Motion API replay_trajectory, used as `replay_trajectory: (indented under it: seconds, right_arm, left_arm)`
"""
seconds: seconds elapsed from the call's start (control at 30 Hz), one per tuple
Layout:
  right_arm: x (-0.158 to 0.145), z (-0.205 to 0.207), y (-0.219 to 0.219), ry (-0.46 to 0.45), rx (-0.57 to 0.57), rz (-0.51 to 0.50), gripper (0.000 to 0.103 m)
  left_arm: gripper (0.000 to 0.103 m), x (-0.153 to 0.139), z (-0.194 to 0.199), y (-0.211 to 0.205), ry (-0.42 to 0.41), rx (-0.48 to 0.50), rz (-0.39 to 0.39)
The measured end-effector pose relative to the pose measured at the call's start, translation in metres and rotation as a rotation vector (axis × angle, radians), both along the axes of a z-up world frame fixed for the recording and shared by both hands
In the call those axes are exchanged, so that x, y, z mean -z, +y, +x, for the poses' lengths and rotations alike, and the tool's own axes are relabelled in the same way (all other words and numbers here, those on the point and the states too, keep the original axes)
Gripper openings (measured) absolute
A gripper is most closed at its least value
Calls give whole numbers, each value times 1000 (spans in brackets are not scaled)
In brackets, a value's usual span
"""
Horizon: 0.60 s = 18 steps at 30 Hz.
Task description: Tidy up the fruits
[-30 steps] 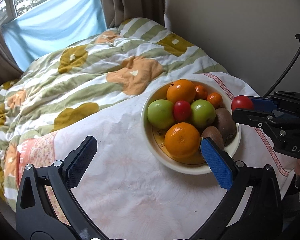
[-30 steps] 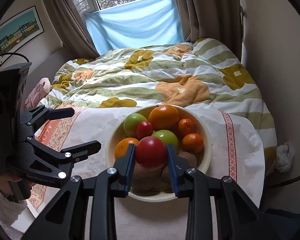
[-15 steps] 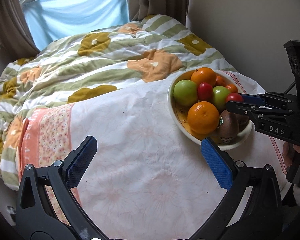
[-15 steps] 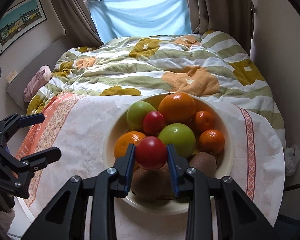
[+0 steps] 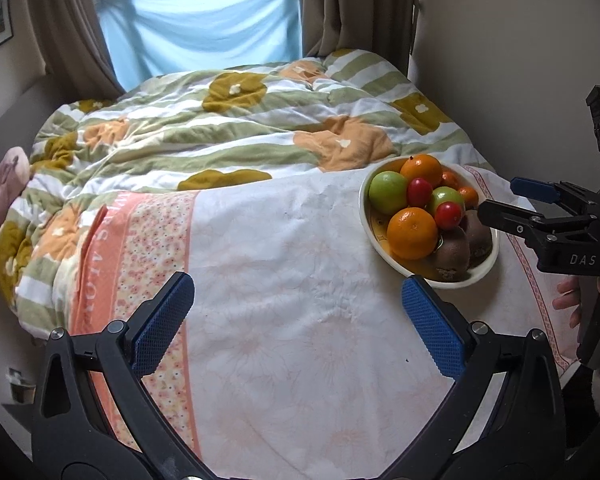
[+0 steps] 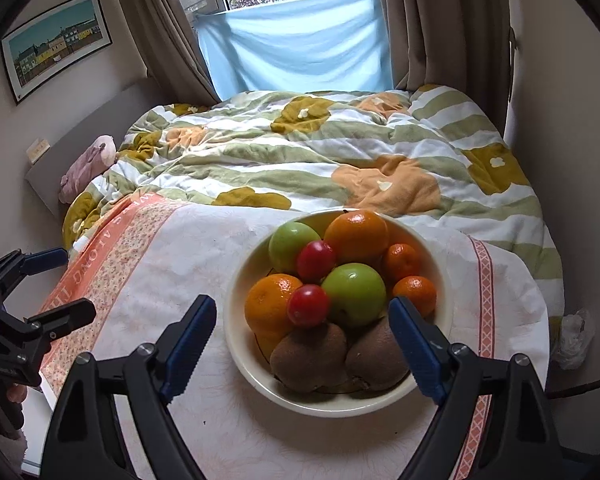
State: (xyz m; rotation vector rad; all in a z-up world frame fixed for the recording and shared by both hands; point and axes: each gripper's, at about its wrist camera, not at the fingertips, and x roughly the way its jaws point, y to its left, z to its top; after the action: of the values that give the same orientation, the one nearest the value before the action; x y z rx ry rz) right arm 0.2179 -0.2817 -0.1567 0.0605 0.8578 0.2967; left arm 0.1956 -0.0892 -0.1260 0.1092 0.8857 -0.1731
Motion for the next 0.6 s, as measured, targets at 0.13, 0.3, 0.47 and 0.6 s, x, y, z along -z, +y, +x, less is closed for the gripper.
replay_trajectory:
  seconds: [0.13, 0.3, 0.47, 0.6]
  right_arm:
    - [-37, -22, 5, -39, 26, -10, 103]
    - [-81, -57, 20, -35, 100, -41, 103]
    - [-112, -96, 38, -37, 169, -34, 103]
    - [-127, -121, 54, -50, 202, -51, 103]
  left_arm:
    - [103, -31, -16, 10, -41, -25, 3]
    - [103, -67, -39, 28, -77, -51, -16]
    - [103, -92, -64, 49, -99, -77, -15]
    - [103, -103, -83, 65, -97, -94, -28]
